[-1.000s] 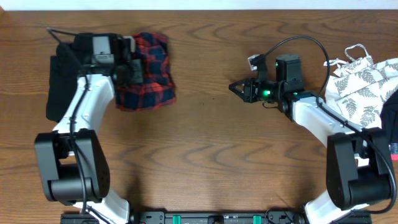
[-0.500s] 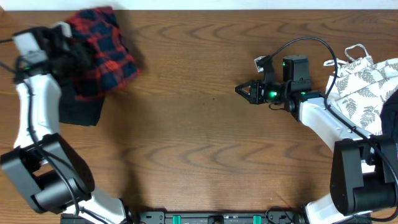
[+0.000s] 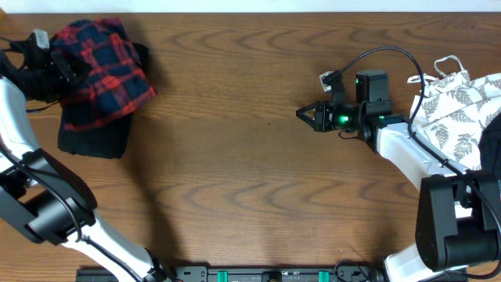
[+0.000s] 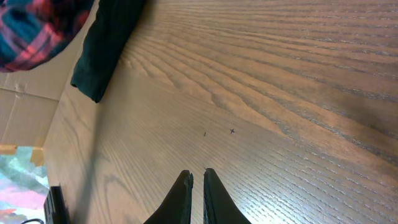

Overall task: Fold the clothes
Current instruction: 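Carry the folded shirt with the left gripper onto the black garment, then press the shirt down on the black garment with the left gripper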

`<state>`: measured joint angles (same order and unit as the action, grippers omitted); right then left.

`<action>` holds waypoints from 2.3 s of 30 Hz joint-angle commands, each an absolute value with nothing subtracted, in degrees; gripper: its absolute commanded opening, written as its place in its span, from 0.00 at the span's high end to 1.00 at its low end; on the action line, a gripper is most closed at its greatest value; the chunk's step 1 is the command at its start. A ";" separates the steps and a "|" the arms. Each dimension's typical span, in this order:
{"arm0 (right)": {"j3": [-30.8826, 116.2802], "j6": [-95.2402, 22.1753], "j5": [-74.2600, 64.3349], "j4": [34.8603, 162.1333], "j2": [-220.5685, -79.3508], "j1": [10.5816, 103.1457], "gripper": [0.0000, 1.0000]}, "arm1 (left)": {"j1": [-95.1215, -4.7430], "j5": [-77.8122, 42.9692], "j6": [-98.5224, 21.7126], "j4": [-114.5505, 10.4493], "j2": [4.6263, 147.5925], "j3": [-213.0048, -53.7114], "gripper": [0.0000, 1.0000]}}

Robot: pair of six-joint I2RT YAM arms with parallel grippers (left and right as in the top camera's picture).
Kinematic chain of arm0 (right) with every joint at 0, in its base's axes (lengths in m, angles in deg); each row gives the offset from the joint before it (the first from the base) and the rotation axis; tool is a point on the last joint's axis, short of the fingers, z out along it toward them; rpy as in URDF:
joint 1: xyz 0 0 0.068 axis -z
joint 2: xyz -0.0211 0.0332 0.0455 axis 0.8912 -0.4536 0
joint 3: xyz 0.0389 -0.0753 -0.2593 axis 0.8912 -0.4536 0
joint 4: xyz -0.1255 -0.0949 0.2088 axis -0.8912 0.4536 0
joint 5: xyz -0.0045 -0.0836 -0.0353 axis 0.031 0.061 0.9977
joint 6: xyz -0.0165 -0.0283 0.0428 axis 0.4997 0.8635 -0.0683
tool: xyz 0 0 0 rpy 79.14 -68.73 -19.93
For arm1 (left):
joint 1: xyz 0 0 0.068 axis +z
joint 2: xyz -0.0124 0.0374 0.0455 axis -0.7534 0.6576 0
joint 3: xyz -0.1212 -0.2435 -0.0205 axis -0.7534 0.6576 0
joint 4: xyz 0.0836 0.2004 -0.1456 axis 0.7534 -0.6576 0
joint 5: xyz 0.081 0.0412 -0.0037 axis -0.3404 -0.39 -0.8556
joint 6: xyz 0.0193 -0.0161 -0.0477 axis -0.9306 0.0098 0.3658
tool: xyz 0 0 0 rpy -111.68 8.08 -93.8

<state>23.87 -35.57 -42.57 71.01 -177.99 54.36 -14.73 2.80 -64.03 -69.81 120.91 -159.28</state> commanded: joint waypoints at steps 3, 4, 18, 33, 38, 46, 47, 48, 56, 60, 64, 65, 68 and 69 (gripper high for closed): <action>23.98 -34.32 -43.22 71.36 -176.75 54.82 0.93 | -14.84 5.31 -77.15 -72.65 124.07 -163.78 0.94; 23.98 -34.30 -43.22 71.58 -176.75 54.82 0.93 | -14.69 5.24 -78.06 -72.65 124.49 -163.78 0.94; 23.98 -34.08 -41.67 73.24 -176.75 54.82 0.93 | -14.45 -5.66 -80.36 -66.68 131.48 -163.78 0.94; 23.98 -33.89 -40.23 74.99 -176.75 54.82 0.93 | -11.96 -25.03 -67.86 -60.56 131.79 -164.26 0.02; 23.98 -33.89 -40.23 74.99 -176.75 54.82 0.93 | -10.80 -31.54 -63.77 -60.06 129.45 -164.26 0.02; 23.98 -33.87 -40.21 75.40 -176.75 54.82 0.93 | -11.34 -31.78 -60.86 -59.73 120.99 -164.26 0.02; 23.98 -33.67 -40.21 75.40 -176.75 54.82 0.93 | -11.65 -30.34 -60.86 -59.71 119.38 -164.26 0.02; 23.98 -33.67 -40.21 75.40 -176.75 54.82 0.93 | -11.91 -29.07 -60.84 -59.71 118.02 -164.26 0.00; 23.98 -33.01 -40.23 75.40 -176.75 54.82 0.93 | -16.76 -25.36 -64.45 -63.93 111.83 -164.20 0.94; 23.98 -33.01 -40.71 75.45 -176.75 54.82 0.93 | -19.85 -30.51 -65.58 -64.00 113.56 -162.34 0.94; 23.98 -33.06 -40.88 75.45 -176.75 54.82 0.93 | -22.47 -37.07 -65.61 -60.41 118.39 -161.68 0.94; 23.98 -33.06 -40.88 75.45 -176.75 54.82 0.93 | -23.28 -39.32 -66.15 -58.99 120.29 -161.68 0.94; 23.98 -33.06 -40.86 75.65 -176.75 54.82 0.93 | -24.76 -43.19 -68.53 -55.97 124.38 -161.68 0.94; 23.98 -33.06 -40.86 75.82 -176.75 54.82 0.93 | -25.42 -44.87 -69.63 -54.92 126.15 -161.68 0.94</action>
<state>23.87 -34.06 -39.99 75.45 -177.99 54.34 -23.96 -37.79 -66.17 -56.08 122.28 -162.56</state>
